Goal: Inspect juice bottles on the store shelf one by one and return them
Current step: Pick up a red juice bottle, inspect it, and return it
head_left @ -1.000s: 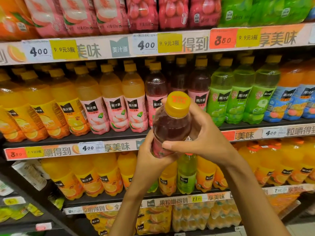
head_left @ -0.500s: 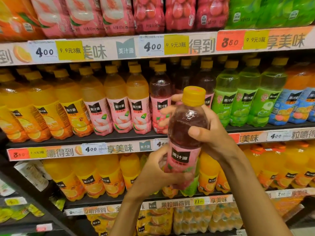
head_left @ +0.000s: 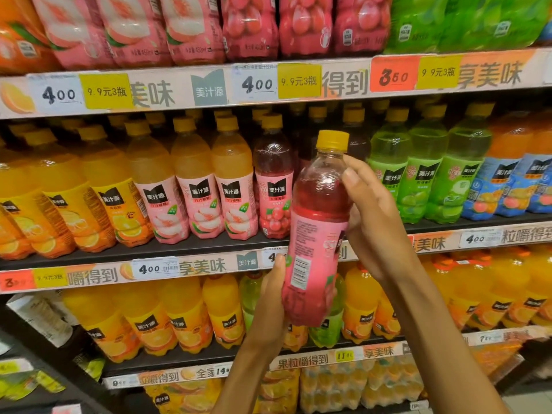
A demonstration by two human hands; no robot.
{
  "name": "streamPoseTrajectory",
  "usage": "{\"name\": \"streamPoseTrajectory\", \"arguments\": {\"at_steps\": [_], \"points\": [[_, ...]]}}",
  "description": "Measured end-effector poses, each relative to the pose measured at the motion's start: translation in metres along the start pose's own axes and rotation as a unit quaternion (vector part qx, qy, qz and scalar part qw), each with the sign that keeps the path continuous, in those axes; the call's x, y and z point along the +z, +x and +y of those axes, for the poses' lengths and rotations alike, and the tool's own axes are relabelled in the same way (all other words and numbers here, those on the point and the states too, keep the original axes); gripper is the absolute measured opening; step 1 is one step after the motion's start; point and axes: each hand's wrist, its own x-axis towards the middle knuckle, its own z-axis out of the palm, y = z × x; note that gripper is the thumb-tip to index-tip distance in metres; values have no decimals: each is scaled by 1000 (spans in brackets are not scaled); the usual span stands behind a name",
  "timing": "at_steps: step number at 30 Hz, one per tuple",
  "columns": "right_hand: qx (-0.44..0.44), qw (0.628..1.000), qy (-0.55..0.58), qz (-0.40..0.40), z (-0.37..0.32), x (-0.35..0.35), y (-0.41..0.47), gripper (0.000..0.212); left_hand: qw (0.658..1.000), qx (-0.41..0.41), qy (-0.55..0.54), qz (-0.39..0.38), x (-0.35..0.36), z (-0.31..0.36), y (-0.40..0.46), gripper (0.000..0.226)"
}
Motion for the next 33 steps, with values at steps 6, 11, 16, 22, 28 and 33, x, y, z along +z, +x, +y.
{"name": "streamPoseTrajectory", "arguments": {"at_steps": [6,11,16,22,28,33], "points": [[-31,996,-78,-15,7,1,0,38,999,-3,37,7,-2,-2,6,62],[-74,987,-137,49,14,6,2,44,981,109,158,35,2,0,15,44],[-64,987,-142,41,13,2,10,46,982,119,148,-16,6,1,22,48],[-32,990,-135,4,9,-11,24,39,988,110,95,-56,8,6,30,39],[-114,974,-180,80,13,-6,29,41,874,254,375,178,13,-3,42,58],[-137,966,-196,95,28,-10,37,43,776,309,493,245,13,-22,57,67]]}}
